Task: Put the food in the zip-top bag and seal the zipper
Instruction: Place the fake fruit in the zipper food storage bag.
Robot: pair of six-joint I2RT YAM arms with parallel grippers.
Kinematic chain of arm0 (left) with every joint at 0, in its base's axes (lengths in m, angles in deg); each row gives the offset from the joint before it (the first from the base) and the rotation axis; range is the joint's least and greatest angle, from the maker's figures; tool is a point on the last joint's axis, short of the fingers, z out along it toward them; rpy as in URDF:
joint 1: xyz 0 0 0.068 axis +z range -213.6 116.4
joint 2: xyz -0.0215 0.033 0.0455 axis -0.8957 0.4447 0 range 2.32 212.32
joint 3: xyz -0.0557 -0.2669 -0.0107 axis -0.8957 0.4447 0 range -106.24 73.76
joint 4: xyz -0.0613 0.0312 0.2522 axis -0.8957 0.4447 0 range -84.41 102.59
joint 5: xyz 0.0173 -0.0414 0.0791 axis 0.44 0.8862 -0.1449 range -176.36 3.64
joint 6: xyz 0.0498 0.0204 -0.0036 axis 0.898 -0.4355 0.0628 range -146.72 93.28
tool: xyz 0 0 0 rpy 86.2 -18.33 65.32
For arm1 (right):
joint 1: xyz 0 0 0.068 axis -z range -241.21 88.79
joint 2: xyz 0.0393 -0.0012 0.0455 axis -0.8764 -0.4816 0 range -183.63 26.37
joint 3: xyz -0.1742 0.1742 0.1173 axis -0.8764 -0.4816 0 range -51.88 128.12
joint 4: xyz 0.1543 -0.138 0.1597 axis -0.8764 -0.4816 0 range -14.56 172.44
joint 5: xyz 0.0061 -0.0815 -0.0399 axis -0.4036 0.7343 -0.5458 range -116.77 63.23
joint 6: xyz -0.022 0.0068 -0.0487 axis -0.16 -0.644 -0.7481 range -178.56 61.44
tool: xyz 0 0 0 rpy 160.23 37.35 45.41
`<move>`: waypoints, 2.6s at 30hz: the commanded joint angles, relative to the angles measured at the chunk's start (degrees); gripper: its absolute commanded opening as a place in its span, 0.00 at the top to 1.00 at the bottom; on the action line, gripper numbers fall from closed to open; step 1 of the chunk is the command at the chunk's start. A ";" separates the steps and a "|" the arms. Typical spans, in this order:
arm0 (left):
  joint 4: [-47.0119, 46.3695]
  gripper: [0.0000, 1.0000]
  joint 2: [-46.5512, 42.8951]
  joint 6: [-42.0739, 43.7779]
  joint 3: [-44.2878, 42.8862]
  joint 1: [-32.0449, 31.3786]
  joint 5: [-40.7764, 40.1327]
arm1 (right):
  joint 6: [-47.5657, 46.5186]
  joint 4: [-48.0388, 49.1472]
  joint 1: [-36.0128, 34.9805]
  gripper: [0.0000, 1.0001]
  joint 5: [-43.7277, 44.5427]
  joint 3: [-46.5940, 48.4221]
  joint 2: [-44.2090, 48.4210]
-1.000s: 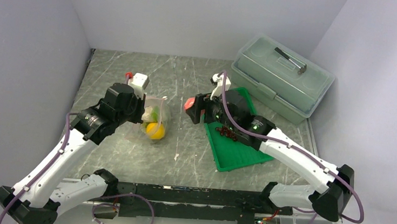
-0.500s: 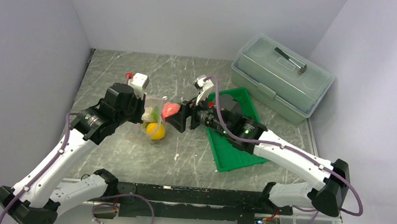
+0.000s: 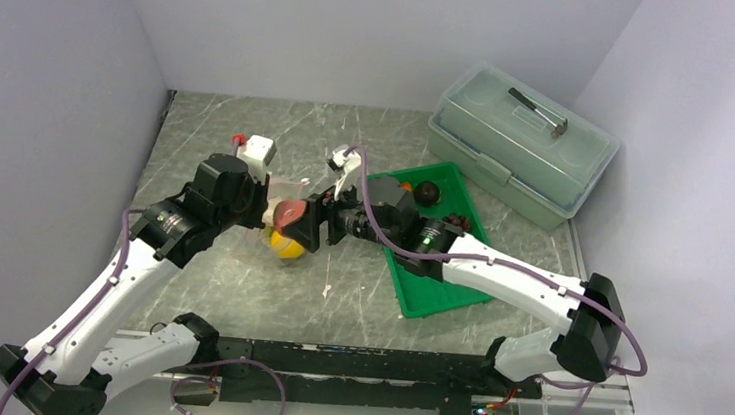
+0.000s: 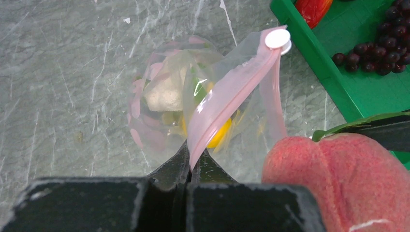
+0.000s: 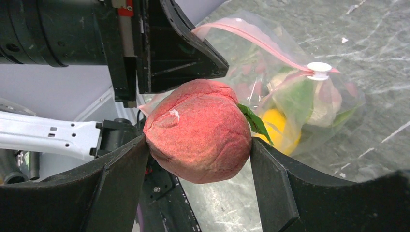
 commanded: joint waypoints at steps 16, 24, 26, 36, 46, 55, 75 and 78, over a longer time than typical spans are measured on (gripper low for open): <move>-2.02 1.00 0.13 -0.32 -0.15 0.23 0.55 | -1.74 2.25 -2.92 0.58 1.25 6.33 -3.97; -2.10 1.00 0.07 -0.39 -0.13 0.36 0.92 | -2.02 3.09 -3.21 0.58 1.97 5.85 -6.77; -2.06 1.00 -0.02 -0.43 -0.18 0.32 1.03 | -2.27 3.39 -3.19 0.58 2.48 5.43 -7.18; -2.22 1.00 -0.35 -0.56 -0.09 0.49 1.72 | -2.40 4.99 -3.21 0.59 4.06 3.50 -7.48; -2.49 1.00 -1.16 -0.95 0.03 0.58 3.58 | -2.59 4.93 -3.21 0.61 5.84 2.92 -7.26; -3.91 1.00 -3.24 -1.42 0.15 0.74 5.47 | -1.66 -0.57 -4.09 0.61 11.02 4.53 -8.99; -3.60 1.00 -2.76 -1.44 0.05 1.04 6.38 | -1.45 -5.83 -7.32 0.37 14.65 10.67 -15.09; -3.53 1.00 -2.68 -1.44 0.07 1.03 6.38 | -1.27 -5.60 -7.35 0.26 15.36 10.93 -15.36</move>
